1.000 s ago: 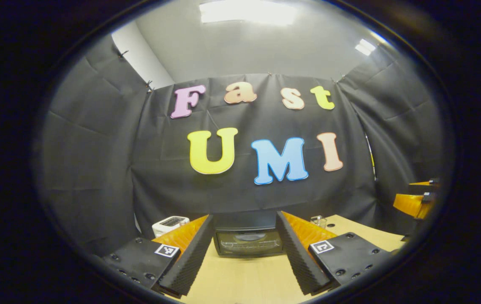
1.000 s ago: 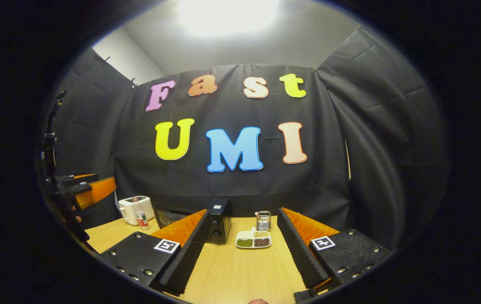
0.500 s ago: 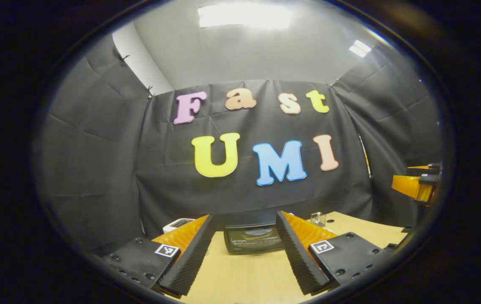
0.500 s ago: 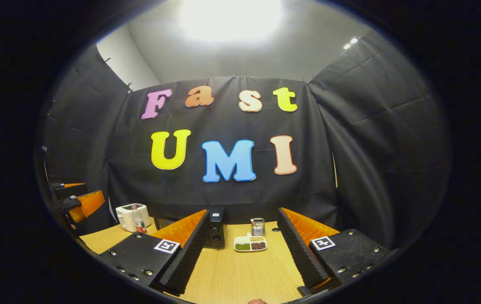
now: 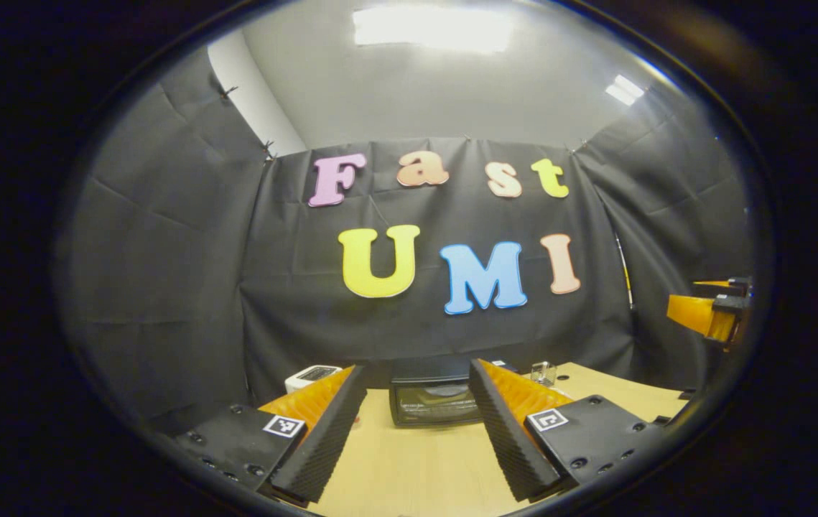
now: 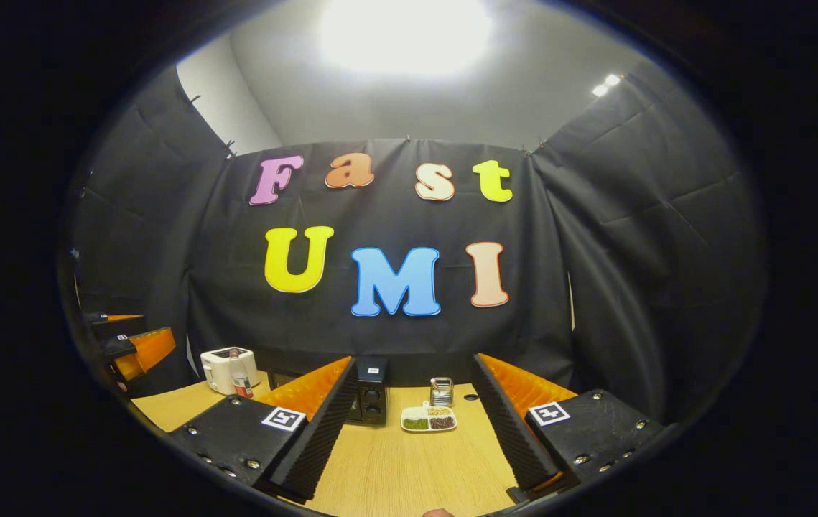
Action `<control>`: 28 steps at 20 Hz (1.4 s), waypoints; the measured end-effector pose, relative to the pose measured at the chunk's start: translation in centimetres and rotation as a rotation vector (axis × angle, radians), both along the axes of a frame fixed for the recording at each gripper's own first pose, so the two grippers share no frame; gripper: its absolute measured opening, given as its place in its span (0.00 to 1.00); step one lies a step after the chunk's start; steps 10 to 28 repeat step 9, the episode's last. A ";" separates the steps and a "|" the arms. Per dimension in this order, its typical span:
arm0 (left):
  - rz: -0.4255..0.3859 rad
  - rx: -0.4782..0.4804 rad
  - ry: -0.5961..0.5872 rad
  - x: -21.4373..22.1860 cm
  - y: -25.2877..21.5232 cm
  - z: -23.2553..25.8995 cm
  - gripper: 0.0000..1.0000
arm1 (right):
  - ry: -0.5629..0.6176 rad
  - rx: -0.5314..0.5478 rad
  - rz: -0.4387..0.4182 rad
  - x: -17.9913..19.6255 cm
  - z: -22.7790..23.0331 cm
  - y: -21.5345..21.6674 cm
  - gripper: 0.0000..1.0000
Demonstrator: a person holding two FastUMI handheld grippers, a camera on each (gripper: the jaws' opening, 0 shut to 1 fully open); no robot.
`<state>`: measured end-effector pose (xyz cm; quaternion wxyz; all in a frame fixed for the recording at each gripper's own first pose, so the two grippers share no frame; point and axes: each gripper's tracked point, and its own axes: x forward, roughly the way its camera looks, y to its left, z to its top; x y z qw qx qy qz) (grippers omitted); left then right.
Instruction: Open the electric oven with the left hand, put the food in, and close the electric oven.
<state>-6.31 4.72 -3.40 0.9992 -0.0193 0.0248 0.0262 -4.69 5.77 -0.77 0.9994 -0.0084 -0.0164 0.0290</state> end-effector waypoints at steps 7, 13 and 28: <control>0.012 0.007 -0.016 -0.4 1.5 0.6 0.98 | -0.009 -0.010 0.029 -0.8 0.3 1.9 0.98; 0.012 0.011 -0.014 -0.9 1.6 0.7 1.00 | -0.010 0.002 0.032 -1.0 0.4 2.1 0.98; 0.012 0.011 -0.014 -0.9 1.6 0.7 1.00 | -0.010 0.002 0.032 -1.0 0.4 2.1 0.98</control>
